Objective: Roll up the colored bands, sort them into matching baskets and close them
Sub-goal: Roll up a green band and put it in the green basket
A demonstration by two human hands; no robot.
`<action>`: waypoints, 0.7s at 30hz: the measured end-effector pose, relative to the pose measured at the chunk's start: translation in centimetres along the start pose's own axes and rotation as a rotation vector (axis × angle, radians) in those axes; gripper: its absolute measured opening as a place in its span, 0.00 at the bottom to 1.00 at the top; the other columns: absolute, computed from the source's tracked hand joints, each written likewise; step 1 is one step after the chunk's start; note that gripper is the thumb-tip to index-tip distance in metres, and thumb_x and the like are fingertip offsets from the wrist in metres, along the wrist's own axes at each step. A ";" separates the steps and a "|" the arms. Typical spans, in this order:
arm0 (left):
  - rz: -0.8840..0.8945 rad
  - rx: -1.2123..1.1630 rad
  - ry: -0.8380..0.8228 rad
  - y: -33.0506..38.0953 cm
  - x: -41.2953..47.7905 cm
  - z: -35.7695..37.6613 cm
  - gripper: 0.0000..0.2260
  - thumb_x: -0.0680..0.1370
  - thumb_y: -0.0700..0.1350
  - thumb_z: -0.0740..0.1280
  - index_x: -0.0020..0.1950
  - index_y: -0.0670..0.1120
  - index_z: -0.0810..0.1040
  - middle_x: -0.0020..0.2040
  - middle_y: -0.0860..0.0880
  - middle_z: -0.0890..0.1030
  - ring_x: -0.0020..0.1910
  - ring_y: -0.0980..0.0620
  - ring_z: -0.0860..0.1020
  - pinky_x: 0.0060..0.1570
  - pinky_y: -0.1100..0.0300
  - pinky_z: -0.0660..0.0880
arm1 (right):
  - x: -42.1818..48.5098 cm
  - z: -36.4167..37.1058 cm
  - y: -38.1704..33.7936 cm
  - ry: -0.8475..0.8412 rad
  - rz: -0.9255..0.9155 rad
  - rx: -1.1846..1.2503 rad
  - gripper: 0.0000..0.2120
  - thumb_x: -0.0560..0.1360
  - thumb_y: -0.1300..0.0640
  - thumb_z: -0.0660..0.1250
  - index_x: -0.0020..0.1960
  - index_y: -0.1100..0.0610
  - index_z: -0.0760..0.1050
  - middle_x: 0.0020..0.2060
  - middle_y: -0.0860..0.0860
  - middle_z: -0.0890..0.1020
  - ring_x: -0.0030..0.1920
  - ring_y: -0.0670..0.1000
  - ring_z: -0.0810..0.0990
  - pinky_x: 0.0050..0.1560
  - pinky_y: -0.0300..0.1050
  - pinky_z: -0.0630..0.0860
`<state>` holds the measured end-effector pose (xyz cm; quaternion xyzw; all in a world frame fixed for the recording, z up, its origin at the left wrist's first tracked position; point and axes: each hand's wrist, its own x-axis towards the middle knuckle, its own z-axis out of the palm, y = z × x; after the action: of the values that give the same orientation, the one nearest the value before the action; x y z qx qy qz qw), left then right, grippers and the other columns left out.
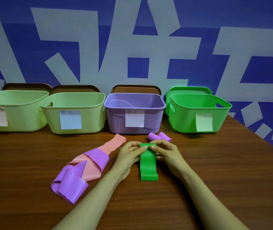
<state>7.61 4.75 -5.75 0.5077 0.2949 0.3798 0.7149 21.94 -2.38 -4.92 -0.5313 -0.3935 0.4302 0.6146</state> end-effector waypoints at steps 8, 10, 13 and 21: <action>0.042 0.018 0.033 -0.3 0.3 -0.4 0.06 0.74 0.37 0.70 0.49 0.44 0.78 0.47 0.44 0.81 0.48 0.50 0.80 0.47 0.58 0.77 | -0.1 0.0 -0.1 -0.029 -0.009 -0.008 0.12 0.71 0.71 0.69 0.52 0.61 0.79 0.51 0.60 0.82 0.44 0.50 0.82 0.40 0.36 0.77; 0.063 0.035 0.028 -0.2 0.3 -0.5 0.06 0.74 0.36 0.70 0.49 0.45 0.78 0.48 0.45 0.81 0.50 0.49 0.80 0.48 0.57 0.76 | 0.0 -0.1 -0.1 -0.038 -0.007 -0.001 0.13 0.70 0.72 0.69 0.52 0.61 0.79 0.52 0.60 0.81 0.46 0.50 0.83 0.40 0.37 0.78; 0.099 0.048 0.023 -0.2 0.3 -0.6 0.07 0.74 0.35 0.70 0.49 0.44 0.79 0.49 0.45 0.82 0.52 0.47 0.80 0.50 0.56 0.76 | 0.1 0.0 0.0 -0.040 -0.002 0.025 0.14 0.69 0.66 0.73 0.54 0.59 0.79 0.54 0.59 0.81 0.50 0.53 0.83 0.48 0.44 0.80; 0.170 0.032 -0.006 -0.2 0.3 -0.6 0.09 0.73 0.31 0.69 0.50 0.42 0.77 0.50 0.46 0.82 0.54 0.47 0.80 0.53 0.55 0.77 | 0.0 0.4 -0.1 -0.075 0.059 0.024 0.12 0.77 0.53 0.66 0.53 0.61 0.77 0.36 0.50 0.83 0.35 0.44 0.80 0.43 0.39 0.77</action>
<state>7.32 5.32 -6.13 0.5434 0.2549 0.4328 0.6726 21.54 -2.26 -4.71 -0.5188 -0.3951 0.4725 0.5929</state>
